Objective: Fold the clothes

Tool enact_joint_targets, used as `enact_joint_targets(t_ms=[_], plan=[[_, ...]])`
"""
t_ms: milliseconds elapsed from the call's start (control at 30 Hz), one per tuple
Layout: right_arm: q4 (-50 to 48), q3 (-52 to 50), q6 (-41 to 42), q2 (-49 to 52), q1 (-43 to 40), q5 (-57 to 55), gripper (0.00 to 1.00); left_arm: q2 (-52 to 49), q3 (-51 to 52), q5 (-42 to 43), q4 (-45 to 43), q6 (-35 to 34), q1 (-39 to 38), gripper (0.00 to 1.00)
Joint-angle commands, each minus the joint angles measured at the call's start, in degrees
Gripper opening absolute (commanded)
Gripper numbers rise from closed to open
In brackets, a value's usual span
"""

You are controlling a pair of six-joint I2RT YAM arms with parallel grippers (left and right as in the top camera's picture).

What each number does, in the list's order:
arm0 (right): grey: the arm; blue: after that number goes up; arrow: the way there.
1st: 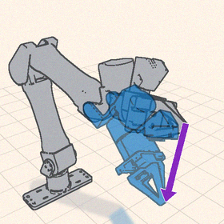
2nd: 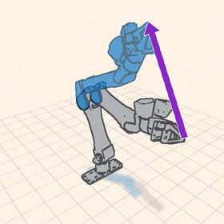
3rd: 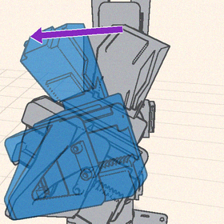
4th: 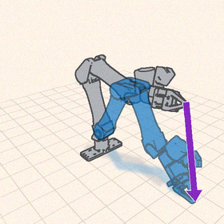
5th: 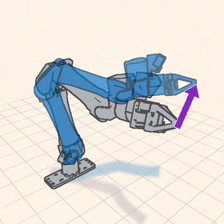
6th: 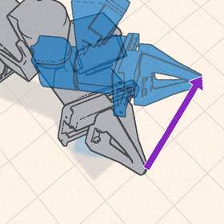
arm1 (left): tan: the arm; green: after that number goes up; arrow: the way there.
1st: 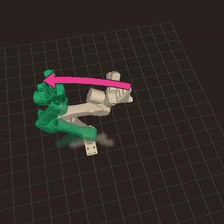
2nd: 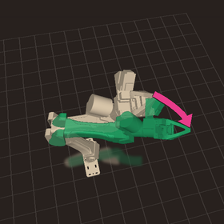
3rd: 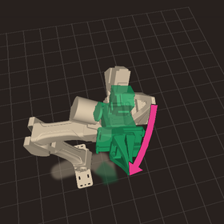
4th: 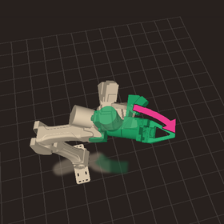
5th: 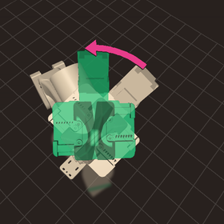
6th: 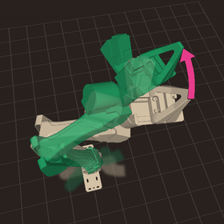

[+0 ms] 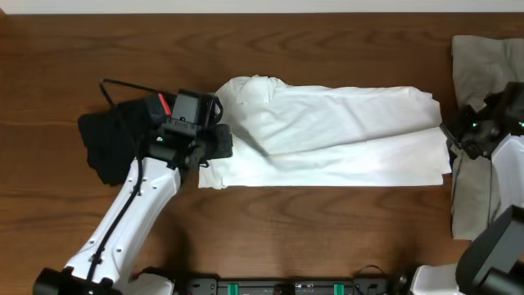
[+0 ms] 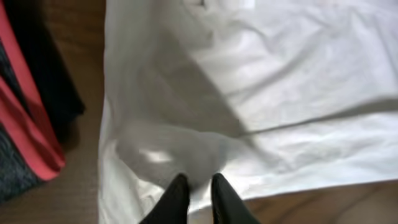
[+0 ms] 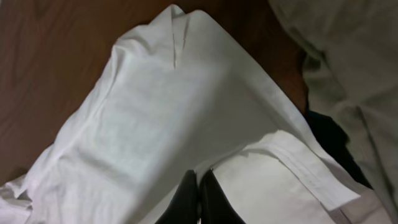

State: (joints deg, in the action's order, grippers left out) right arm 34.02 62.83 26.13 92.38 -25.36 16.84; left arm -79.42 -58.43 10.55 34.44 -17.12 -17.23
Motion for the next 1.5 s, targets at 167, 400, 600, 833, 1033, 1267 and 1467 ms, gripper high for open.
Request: enact_joint_targets(t_ms=[167, 400, 600, 833, 1033, 1267, 1467], plan=[[-0.35, 0.52, 0.59, 0.52, 0.63, -0.09, 0.38, -2.1, -1.18, -0.92, 1.36, 2.08, 1.68, 0.59], [7.58, 0.52, -2.6, 0.52, 0.26, -0.13, 0.55, -2.1, -0.96, -1.01, 13.92, 3.8, 2.54, 0.66], [17.46, 0.48, -2.67, 0.52, 0.26, -7.34, 0.55, -2.73, 3.23, -3.76, 15.23, 5.29, 2.56, 0.66], [19.63, 0.46, -2.62, 0.52, 0.26, -9.22, 0.56, -5.31, 9.16, -3.78, 7.63, 5.31, 2.56, 0.66], [19.85, 0.42, -2.62, 0.52, 0.26, -8.9, 0.56, -11.08, 10.78, -5.14, 0.2, 5.31, 2.56, 0.52], [20.52, 0.42, -2.64, 0.52, 0.26, -8.92, 0.56, -12.07, 10.01, -6.34, 1.16, 5.35, 2.71, 0.06], [20.39, -0.09, -4.0, 0.55, 0.26, -9.38, 0.51, -9.86, 7.15, -14.03, 6.49, 7.08, 2.93, 0.06]])
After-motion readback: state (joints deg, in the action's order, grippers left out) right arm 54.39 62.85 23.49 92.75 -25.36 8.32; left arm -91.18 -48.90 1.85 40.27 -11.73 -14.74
